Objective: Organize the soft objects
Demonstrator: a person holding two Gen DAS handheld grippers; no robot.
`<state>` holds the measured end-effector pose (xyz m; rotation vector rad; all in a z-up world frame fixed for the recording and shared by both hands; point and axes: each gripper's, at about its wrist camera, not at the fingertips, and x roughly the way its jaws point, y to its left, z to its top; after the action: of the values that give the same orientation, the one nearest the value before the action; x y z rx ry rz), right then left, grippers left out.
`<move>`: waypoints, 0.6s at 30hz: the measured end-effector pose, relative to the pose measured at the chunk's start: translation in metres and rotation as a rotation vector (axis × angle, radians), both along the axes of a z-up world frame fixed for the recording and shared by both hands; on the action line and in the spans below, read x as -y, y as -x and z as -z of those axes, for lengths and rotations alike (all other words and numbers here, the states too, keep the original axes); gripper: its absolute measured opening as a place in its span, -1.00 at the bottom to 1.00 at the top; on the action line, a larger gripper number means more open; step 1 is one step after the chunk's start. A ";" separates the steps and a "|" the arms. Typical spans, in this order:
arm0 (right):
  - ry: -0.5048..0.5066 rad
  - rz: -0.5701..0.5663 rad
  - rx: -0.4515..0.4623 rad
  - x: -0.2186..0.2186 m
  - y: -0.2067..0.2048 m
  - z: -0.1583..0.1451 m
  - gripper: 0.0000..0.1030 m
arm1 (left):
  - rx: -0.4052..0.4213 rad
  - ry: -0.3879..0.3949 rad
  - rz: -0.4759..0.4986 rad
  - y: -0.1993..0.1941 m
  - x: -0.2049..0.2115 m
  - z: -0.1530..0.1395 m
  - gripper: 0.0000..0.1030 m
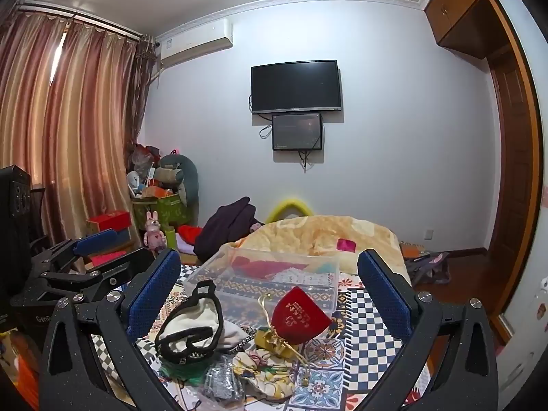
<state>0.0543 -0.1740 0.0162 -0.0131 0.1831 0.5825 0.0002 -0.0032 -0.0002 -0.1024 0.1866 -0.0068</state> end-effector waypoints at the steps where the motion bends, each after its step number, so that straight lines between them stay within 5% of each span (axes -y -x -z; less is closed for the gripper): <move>1: 0.000 0.004 0.006 0.000 0.000 -0.001 1.00 | 0.000 0.002 -0.002 0.000 0.000 0.000 1.00; 18: -0.009 0.005 0.005 0.003 -0.002 0.000 1.00 | 0.004 0.000 0.004 0.003 -0.001 -0.001 1.00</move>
<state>0.0563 -0.1770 0.0162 -0.0055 0.1752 0.5787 -0.0033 -0.0023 0.0013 -0.1025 0.1824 -0.0107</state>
